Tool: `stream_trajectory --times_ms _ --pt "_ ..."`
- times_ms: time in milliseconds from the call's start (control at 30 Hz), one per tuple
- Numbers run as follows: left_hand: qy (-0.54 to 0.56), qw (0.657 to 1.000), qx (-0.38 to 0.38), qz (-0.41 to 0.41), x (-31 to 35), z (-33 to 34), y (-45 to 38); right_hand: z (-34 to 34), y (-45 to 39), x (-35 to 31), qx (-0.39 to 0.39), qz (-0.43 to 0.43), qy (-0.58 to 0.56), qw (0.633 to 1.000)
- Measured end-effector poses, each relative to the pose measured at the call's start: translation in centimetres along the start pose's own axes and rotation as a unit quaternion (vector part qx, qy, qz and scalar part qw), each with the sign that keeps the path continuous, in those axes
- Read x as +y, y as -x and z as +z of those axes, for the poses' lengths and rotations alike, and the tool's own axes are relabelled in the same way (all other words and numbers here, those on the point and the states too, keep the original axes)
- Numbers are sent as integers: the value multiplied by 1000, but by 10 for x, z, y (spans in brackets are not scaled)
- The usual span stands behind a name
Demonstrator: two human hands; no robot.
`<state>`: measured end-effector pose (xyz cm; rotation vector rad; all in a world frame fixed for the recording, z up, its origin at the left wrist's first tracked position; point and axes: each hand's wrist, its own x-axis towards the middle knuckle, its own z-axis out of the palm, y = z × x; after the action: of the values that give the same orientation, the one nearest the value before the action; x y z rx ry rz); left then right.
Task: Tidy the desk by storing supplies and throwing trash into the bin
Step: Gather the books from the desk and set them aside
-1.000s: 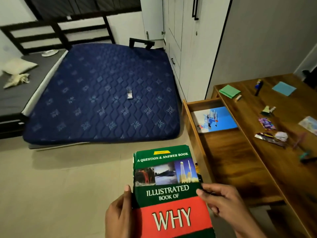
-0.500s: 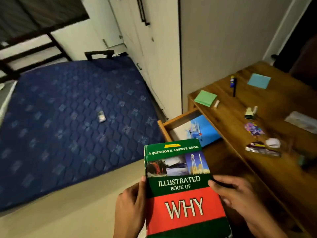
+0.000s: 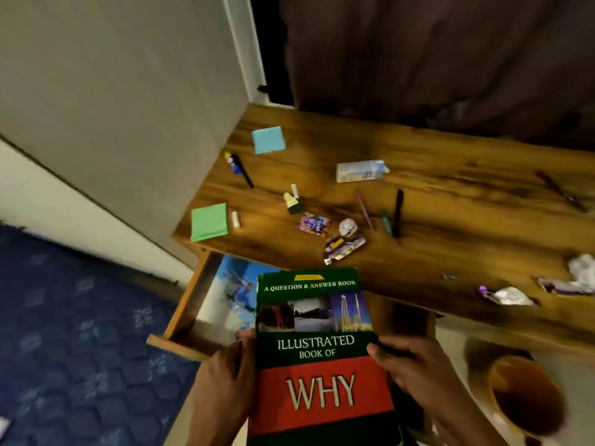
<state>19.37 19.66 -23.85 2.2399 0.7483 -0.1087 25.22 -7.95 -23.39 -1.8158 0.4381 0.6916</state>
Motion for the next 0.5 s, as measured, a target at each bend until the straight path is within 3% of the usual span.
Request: stream_trajectory --times_ms 267,400,500 --pt "-143 962 -170 156 -13 -2 -74 39 19 26 32 131 -109 985" --pt "-160 948 -213 176 -24 8 -95 58 11 41 41 158 -164 973" --pt "-204 933 -229 190 -38 28 -116 67 -16 55 70 161 -121 977"
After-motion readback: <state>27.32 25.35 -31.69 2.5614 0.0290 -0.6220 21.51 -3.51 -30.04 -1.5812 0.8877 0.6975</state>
